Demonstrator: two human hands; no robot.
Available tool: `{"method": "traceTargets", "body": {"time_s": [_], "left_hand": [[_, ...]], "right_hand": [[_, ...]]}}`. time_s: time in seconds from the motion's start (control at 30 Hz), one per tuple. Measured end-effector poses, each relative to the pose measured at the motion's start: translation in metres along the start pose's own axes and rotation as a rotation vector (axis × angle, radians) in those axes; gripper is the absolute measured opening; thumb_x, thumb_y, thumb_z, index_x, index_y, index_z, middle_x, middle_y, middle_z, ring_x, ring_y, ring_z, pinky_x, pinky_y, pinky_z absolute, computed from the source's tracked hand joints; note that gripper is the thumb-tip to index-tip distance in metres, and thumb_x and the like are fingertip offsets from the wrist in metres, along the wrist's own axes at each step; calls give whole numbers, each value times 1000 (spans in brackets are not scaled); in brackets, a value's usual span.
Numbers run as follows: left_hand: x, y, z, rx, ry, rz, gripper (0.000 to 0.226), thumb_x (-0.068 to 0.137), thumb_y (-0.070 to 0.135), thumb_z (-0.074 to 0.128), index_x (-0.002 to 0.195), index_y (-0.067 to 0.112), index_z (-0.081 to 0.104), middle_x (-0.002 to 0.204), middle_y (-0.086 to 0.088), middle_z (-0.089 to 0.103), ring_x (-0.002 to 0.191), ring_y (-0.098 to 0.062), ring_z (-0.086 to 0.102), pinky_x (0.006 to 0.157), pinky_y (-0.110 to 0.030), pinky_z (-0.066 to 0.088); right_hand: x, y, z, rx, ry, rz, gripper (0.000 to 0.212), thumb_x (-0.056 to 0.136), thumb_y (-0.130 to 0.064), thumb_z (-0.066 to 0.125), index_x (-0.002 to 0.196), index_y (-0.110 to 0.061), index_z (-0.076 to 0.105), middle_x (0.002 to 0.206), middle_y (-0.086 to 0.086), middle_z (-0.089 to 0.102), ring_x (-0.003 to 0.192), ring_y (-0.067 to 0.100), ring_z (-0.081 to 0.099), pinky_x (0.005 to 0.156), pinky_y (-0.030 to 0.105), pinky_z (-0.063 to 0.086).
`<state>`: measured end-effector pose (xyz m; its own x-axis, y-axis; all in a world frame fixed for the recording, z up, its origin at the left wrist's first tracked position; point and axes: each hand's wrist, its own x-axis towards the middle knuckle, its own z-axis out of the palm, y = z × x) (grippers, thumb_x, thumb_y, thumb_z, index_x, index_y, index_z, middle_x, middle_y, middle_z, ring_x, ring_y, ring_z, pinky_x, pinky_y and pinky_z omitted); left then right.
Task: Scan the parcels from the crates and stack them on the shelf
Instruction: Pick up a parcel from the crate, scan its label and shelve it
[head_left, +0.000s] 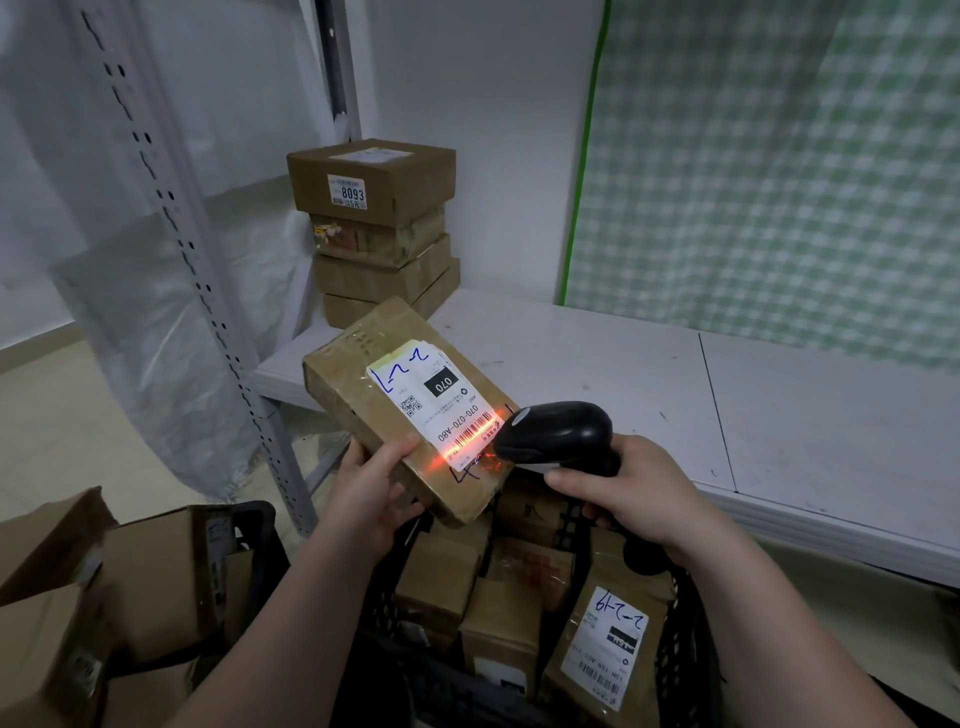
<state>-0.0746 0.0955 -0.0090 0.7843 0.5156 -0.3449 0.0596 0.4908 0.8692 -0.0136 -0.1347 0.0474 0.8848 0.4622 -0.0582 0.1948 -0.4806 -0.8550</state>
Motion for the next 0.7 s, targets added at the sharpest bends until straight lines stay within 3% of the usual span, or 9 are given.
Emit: {"method": "traceTargets", "body": {"time_s": [0.13,0.33,0.57,0.7], "left_hand": [[4,0,-2,9,-7,-3,45,86,19,67,129,23,53,108,-3,71,100,-28,67,92,-56,49],[6,-1,-5,-8,-15,0,43,88,17,66,129,23,54,102,-1,73,90,-24,70,63,-40,54],[7,-2,-10,-6,6,-9,45,86,19,69,129,24,54,103,0,70,88,-23,69,56,-34,55],[8,-2,-13,14,39,1,44,85,20,70,127,25,55,105,0,69,90,-23,69,61,-36,56]], "right_hand": [[1,-1,1,-34,-24,-8,21,76,-37,78,91,-31,65,79,-10,66,77,8,63,65,20,43],[4,-3,1,-20,1,-38,17,76,-34,78,82,-35,63,71,-12,63,71,7,61,64,21,42],[5,-1,5,-8,7,-9,16,77,-34,78,82,-31,63,73,-5,65,69,12,63,64,26,48],[3,-2,4,22,13,2,16,78,-31,77,85,-30,63,73,-3,66,62,11,63,56,22,49]]}}
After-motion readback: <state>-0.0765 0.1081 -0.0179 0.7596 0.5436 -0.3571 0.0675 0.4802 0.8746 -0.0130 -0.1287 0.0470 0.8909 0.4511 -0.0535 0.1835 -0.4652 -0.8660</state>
